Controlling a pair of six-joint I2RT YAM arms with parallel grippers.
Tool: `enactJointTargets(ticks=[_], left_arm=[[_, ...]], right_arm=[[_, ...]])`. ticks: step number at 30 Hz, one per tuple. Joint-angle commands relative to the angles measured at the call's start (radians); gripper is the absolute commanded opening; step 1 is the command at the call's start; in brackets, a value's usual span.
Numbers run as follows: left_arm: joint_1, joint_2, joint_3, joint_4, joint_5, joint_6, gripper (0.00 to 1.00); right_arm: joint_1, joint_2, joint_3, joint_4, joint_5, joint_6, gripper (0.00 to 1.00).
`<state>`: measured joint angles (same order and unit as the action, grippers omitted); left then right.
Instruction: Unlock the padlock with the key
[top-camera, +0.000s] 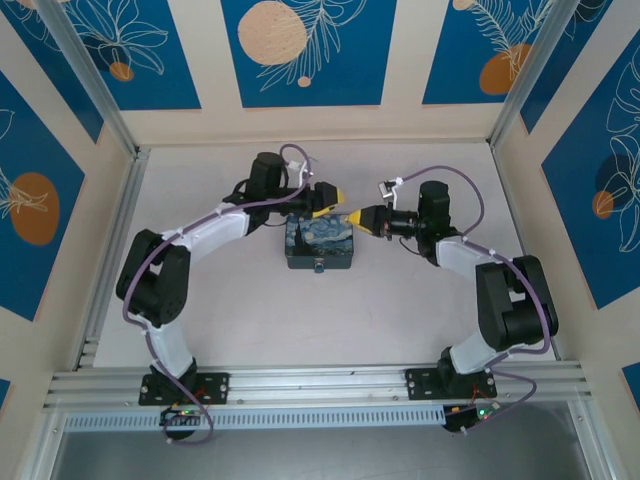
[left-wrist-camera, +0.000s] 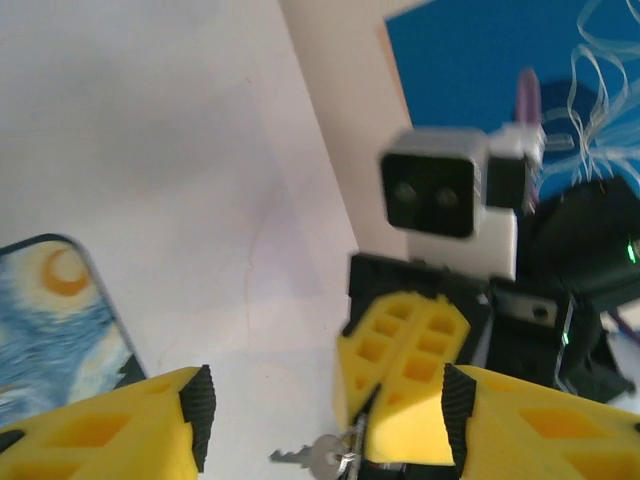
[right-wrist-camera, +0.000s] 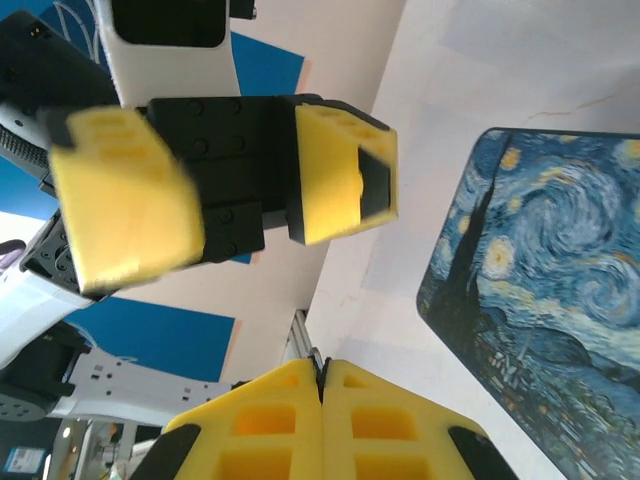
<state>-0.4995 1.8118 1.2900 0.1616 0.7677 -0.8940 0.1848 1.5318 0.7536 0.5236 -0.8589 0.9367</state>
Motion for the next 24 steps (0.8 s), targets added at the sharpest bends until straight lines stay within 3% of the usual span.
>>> enactJointTargets(ticks=[1, 8, 12, 17, 24], left_arm=[[0.023, -0.063, -0.038, 0.084, -0.099, -0.215, 0.66], [0.021, -0.127, -0.118, 0.024, -0.154, -0.461, 0.65], [0.012, -0.147, -0.165, 0.024, -0.155, -0.581, 0.61], [-0.011, -0.166, -0.175, 0.002, -0.163, -0.646, 0.54], [-0.037, -0.167, -0.168, 0.0, -0.165, -0.682, 0.42]], right_arm=[[0.021, -0.062, -0.015, -0.07, 0.094, -0.062, 0.0], [0.1, -0.138, 0.001, -0.228, 0.305, -0.202, 0.0], [0.19, -0.207, 0.028, -0.338, 0.534, -0.335, 0.0], [0.326, -0.28, 0.07, -0.415, 0.853, -0.5, 0.0], [0.4, -0.318, 0.072, -0.397, 1.009, -0.597, 0.0]])
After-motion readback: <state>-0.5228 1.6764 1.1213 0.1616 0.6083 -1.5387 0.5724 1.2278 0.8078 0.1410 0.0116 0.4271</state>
